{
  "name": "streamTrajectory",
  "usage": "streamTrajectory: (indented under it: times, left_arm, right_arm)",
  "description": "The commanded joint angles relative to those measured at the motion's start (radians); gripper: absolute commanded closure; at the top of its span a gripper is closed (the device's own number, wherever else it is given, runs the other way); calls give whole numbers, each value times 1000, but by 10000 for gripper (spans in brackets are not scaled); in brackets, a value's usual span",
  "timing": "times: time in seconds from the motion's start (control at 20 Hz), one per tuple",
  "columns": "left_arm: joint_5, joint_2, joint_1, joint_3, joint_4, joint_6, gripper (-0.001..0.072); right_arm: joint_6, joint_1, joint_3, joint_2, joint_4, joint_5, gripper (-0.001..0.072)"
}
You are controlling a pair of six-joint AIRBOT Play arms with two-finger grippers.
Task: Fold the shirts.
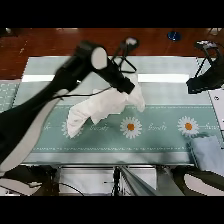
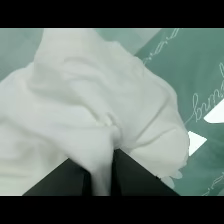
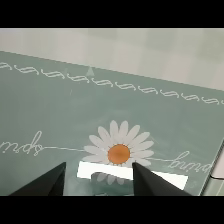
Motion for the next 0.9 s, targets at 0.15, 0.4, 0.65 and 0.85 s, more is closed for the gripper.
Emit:
streamTrajectory:
  times: [0.15, 0.4, 0.65, 0.85]
  left_arm:
    - [-129, -96, 45, 75, -167, 1, 186]
    - [-348, 121, 342, 209, 26, 51, 171]
    - [-481, 288, 726, 29, -150, 103, 171]
    - [-443, 441, 897, -480, -295, 211, 131]
  right_arm:
    - [0, 0, 1, 1, 44, -36, 219]
    - [0, 0, 1, 1, 38, -37, 219]
    - [0, 0, 1, 1, 40, -56, 219]
    - [0, 0, 1, 1, 63, -62, 219]
